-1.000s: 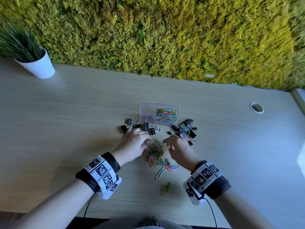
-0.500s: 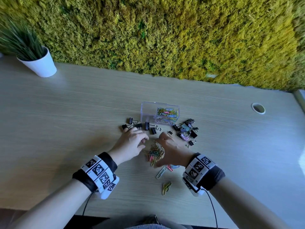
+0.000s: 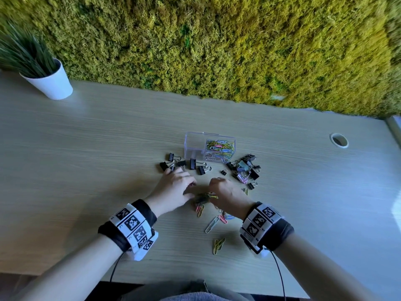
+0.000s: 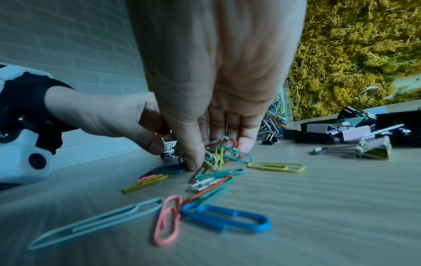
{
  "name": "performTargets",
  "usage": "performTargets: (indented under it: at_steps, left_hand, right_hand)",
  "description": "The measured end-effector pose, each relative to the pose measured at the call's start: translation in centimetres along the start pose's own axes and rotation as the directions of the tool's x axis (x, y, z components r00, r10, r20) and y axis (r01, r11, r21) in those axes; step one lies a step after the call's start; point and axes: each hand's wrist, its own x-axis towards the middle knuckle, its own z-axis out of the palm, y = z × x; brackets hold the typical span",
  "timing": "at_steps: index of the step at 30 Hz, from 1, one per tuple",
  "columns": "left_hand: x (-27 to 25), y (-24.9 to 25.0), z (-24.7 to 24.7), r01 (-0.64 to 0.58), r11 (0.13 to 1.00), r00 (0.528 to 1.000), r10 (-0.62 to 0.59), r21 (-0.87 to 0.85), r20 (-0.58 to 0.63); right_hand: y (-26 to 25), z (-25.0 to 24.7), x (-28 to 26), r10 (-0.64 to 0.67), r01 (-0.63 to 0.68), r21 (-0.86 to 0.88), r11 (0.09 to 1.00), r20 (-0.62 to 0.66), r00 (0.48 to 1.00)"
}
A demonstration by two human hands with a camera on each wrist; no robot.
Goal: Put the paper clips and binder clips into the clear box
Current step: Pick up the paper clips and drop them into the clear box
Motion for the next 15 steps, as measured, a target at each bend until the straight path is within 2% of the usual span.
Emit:
performTargets:
  at_steps: [3,9,15]
  left_hand:
    - [-0.3,0.5,-0.1,0.014,0.998,0.998,-0.019,0.067,0.067]
    - [-0.5,1.4,-0.2,0.025,0.996,0.990,-0.036,0.083,0.136]
    - [-0.5,1.8,-0.3,0.029,0.999,0.988,-0.033,0.027,0.150]
  right_hand:
    - [0.5,0.0,0.3,0.057,-0.056,0.018,0.998,-0.001,0.998]
    - [2.2,-0.4,0.2,0.171,-0.145,0.218,0.965,-0.105,0.980]
    - [3.2,-2.5,0.4,0.178,-0.125,0.264,0.956,-0.187,0.966]
